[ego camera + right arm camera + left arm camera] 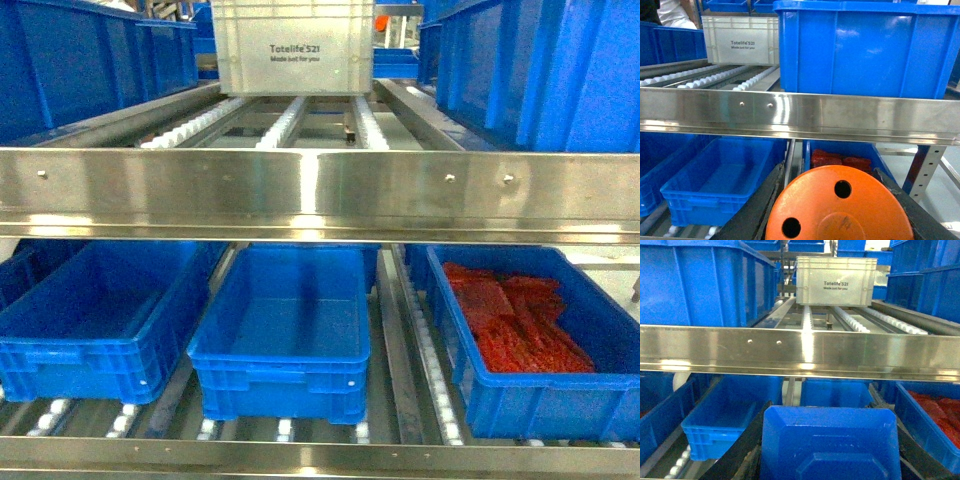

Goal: Sort blue parts and orange caps into right shelf containers

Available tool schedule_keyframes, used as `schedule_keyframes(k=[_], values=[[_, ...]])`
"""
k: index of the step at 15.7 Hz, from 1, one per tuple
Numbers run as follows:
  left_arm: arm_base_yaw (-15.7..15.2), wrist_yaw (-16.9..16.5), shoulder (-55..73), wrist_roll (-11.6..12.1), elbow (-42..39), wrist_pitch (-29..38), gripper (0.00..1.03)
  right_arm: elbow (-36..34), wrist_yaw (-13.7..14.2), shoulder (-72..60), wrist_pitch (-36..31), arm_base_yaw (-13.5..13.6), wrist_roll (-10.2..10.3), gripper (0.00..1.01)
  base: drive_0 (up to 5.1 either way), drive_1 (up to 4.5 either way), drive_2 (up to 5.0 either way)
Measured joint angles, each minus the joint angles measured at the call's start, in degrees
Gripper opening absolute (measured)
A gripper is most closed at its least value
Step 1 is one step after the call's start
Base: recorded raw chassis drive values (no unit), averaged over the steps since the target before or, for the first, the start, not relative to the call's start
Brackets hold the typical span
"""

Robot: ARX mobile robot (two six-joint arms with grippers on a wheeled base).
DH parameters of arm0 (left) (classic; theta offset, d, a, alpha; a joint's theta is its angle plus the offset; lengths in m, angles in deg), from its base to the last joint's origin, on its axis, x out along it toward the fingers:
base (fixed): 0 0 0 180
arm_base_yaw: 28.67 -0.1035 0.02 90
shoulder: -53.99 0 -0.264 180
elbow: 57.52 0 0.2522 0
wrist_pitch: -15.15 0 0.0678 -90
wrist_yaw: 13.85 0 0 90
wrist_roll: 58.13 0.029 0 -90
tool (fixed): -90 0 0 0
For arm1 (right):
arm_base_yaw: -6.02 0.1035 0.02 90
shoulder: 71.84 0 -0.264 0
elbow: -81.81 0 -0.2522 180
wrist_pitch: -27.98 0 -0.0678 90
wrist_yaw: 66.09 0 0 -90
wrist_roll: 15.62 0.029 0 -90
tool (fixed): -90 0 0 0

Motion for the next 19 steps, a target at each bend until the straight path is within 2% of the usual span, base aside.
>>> schedule_keyframes(k=[19], values=[[0.0,0.11,0.0,-0.02,0.0,0.15,0.43,0.0,-0.07,0.0,-0.07,0.0,0.0,0.45,-4.9,2.63,2.3]])
